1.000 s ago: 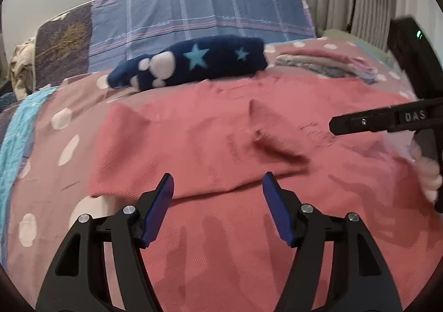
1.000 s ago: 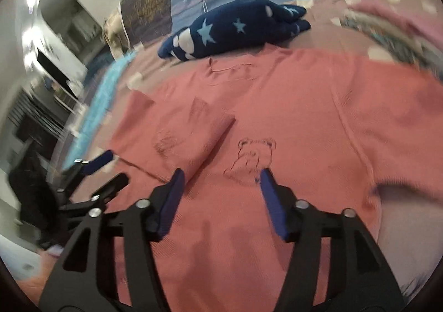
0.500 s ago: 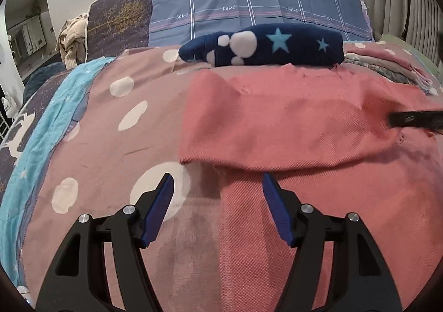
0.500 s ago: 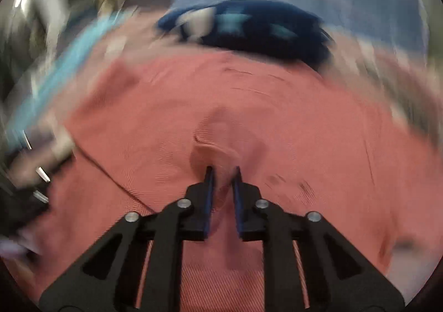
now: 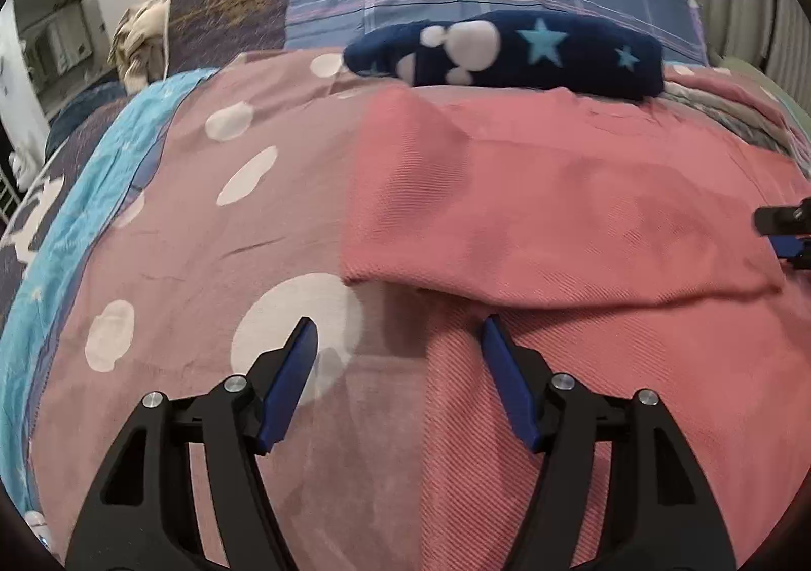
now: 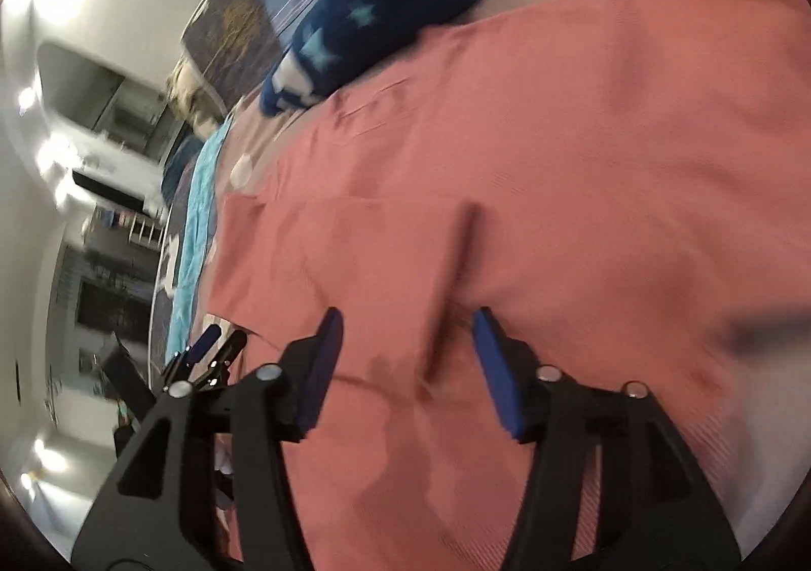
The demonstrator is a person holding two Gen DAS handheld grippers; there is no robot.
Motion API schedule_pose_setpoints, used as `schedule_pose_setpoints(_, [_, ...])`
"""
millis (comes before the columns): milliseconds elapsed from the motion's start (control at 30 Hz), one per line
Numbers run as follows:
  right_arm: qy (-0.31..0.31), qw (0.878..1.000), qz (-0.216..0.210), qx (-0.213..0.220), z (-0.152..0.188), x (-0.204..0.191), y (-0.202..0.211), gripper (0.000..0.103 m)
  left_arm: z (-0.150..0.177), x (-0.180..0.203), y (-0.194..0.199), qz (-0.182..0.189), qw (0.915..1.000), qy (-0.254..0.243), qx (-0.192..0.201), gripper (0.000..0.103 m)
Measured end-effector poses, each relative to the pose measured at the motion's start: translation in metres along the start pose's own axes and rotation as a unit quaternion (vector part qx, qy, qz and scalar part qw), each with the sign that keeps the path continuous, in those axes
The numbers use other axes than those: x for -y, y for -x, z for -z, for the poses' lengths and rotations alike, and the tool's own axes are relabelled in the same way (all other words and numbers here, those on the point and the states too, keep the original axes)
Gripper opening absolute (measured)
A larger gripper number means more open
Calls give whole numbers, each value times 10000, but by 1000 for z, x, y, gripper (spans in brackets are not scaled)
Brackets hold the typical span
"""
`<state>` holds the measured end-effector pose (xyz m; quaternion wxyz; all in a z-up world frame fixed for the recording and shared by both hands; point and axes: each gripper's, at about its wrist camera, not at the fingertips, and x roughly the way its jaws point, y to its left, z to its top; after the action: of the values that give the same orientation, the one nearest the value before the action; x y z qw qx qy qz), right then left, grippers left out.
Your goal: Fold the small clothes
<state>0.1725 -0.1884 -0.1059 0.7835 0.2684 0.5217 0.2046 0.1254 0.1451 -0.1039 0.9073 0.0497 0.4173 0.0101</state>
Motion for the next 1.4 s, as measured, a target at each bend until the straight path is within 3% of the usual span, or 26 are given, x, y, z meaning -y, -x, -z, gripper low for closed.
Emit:
schedule_pose_setpoints(33, [129, 9998, 119, -23, -5, -9, -13, 46, -2, -1, -2, -50, 10000, 49, -22, 73])
schedule_pose_setpoints(67, [222, 9994, 264, 13, -9, -16, -19, 29, -5, -3, -4, -102, 9999, 97, -25, 74])
schedule_pose_setpoints(100, [319, 9991, 280, 19, -12, -22, -24, 4, -7, -3, -4, -103, 9999, 110, -4, 74])
schedule_pose_setpoints(200, [625, 9961, 208, 591, -18, -41, 2, 3, -10, -1, -7, -113, 9999, 60, 26, 74])
schedule_pose_setpoints(300, [885, 9825, 565, 1537, -28, -50, 55, 3, -10, 1, -11, -106, 9999, 30, -13, 74])
schedule_pose_setpoints(367, [785, 9769, 948, 1747, -39, -36, 76, 3, -10, 2, -12, -94, 10000, 24, -3, 74])
schedule_pose_setpoints(567, [429, 9797, 1719, 935, -54, 29, 46, 15, -10, 0, -13, -40, 10000, 62, -24, 74])
schedule_pose_setpoints(633, [278, 9797, 1694, 1039, -51, 35, 46, 28, -10, 1, -13, -37, 10000, 56, -27, 74])
schedule_pose_setpoints(700, [275, 9769, 1750, 1197, -49, 32, 51, 29, -11, 1, -13, -34, 10000, 58, -20, 73])
schedule_pose_setpoints(800, [598, 9699, 1938, 1349, -45, 15, 56, 29, -10, 2, -13, 35, 10000, 22, 13, 51])
schedule_pose_setpoints(833, [762, 9711, 1838, 1320, -39, 11, 61, 29, -10, 3, -13, -13, 10000, 17, 6, 45])
schedule_pose_setpoints(900, [923, 9777, 1561, 1060, -36, 5, 52, 31, -10, 4, -14, -79, 10000, 12, -8, 44])
schedule_pose_setpoints(1000, [832, 9678, 2313, 536, -30, 21, 27, 28, -9, 0, -12, -98, 9999, 72, -3, 44])
schedule_pose_setpoints(1067, [792, 9619, 2531, 666, -25, 32, 28, 24, -6, -4, -4, -85, 9999, 116, -10, 44])
schedule_pose_setpoints(1167, [583, 9751, 1973, 824, -20, 36, 50, 35, -5, -12, 17, 53, 9995, 277, 143, 41])
schedule_pose_setpoints(1267, [464, 9835, 1480, 936, -29, 39, 66, 51, -19, -10, 48, 605, 9953, 389, 643, 40])
schedule_pose_setpoints(1333, [295, 9881, 1190, 924, -45, 47, 67, 57, -36, 5, 64, 870, 9910, 152, 1007, 40])
schedule_pose_setpoints(1400, [-16, 9926, 940, 767, -60, 60, 59, 58, -52, 24, 57, 911, 9905, -86, 1030, 40])
